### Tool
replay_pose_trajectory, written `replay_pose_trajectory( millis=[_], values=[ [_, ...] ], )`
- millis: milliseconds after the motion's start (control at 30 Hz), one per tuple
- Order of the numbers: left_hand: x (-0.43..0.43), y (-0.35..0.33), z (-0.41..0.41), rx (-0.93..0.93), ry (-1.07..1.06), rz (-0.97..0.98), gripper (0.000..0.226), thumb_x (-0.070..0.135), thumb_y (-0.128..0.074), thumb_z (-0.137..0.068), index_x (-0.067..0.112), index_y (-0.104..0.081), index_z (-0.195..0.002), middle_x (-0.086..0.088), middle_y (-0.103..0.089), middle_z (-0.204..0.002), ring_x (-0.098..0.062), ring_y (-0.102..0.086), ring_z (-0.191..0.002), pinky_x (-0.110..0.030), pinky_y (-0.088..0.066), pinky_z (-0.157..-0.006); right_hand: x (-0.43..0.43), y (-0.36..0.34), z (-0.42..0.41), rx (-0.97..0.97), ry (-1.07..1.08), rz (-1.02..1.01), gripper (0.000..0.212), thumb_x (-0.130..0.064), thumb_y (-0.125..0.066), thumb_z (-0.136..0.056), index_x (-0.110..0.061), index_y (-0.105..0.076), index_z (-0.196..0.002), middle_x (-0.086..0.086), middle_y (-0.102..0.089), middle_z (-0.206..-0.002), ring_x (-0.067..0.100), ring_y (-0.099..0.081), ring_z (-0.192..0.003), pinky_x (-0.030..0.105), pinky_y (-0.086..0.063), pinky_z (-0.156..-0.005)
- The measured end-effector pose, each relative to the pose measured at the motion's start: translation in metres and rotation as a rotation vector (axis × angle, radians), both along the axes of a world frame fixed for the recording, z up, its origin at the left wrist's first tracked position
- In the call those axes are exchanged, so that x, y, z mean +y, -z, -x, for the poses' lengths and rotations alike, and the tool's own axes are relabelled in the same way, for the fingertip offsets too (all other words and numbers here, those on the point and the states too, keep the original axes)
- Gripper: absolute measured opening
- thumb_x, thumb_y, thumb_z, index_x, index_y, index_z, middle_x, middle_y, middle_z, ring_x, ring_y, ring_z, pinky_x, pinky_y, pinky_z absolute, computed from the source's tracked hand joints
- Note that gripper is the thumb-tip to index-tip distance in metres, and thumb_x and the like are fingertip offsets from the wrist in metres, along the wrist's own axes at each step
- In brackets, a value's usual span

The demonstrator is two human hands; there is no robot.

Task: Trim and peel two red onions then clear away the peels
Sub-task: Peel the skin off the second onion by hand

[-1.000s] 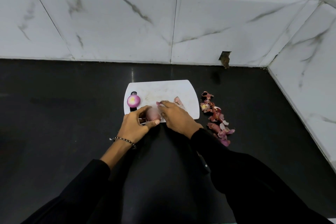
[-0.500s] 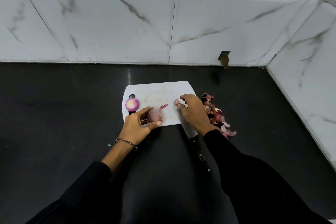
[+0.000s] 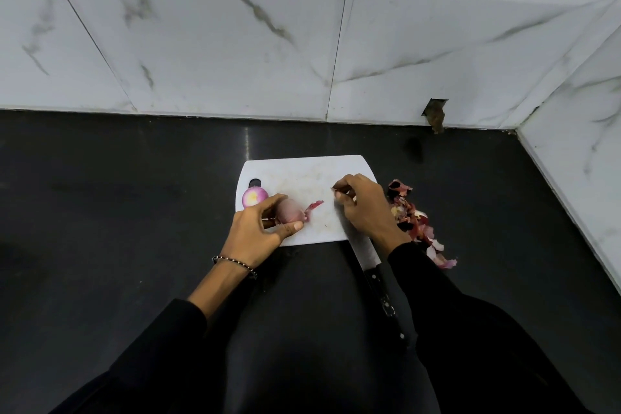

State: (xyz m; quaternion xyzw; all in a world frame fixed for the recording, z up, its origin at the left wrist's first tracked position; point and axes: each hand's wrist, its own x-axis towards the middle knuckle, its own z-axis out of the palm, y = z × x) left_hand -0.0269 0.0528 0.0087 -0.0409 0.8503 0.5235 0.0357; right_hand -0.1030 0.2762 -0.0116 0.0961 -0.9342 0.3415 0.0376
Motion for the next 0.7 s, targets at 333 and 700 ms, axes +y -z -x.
replay_pose_trajectory(
  millis=[333, 700],
  values=[
    [0.004, 0.001, -0.009, 0.023, -0.022, 0.019, 0.058, 0.031, -0.086, -0.075, 0.022, -0.064, -0.127, 0.012, -0.066, -0.108, -0.005, -0.064, -0.102, -0.016, -0.046, -0.09, -0.026, 0.001, -0.017, -0.023, -0.309, -0.261, 0.016, -0.018, -0.062, -0.097, -0.015, -0.069, -0.111, 0.001, -0.061, -0.105, 0.02, -0.053, -0.106, 0.035, -0.048, -0.075],
    [0.031, 0.001, -0.002, -0.038, 0.041, -0.237, 0.062, 0.017, -0.092, -0.064, 0.019, -0.067, -0.121, 0.01, -0.073, -0.108, 0.003, -0.066, -0.101, -0.014, -0.052, -0.089, 0.032, -0.021, -0.052, 0.078, 0.201, -0.179, 0.014, -0.015, -0.055, -0.101, -0.007, -0.062, -0.108, 0.006, -0.058, -0.112, 0.021, -0.057, -0.1, 0.033, -0.047, -0.074]
  ],
)
